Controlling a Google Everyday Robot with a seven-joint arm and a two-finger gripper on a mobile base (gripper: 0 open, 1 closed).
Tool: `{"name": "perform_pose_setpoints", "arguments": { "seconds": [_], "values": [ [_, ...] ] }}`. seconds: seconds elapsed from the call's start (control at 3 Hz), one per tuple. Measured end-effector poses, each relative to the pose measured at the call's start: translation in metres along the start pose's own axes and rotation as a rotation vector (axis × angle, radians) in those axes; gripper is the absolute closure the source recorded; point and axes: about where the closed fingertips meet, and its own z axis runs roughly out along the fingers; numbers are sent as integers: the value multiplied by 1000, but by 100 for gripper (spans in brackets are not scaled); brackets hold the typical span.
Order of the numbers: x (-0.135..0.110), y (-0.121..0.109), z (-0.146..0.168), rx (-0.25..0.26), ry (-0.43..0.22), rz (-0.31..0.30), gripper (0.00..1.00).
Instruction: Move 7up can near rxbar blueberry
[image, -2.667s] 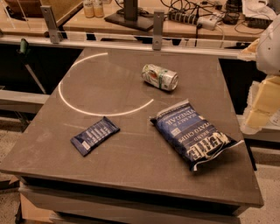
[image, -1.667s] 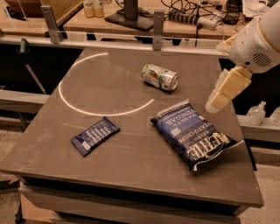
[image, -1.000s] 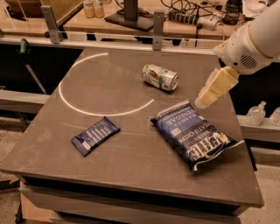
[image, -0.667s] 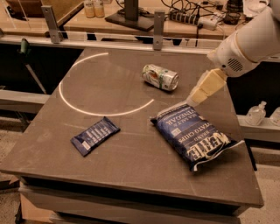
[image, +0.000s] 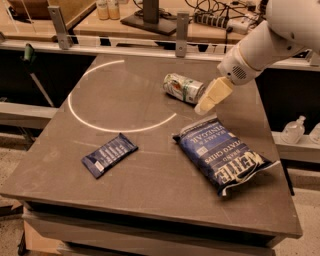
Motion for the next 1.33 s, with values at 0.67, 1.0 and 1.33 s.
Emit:
{"name": "perform_pose_setpoints", "arguments": {
  "seconds": [0.67,1.0,1.33],
  "values": [
    [-25,-15,47,-53,22,-13,38],
    [-27,-12,54,-77,40,-13,61],
    [-35,0,37,-121,3,-52,84]
  ]
}}
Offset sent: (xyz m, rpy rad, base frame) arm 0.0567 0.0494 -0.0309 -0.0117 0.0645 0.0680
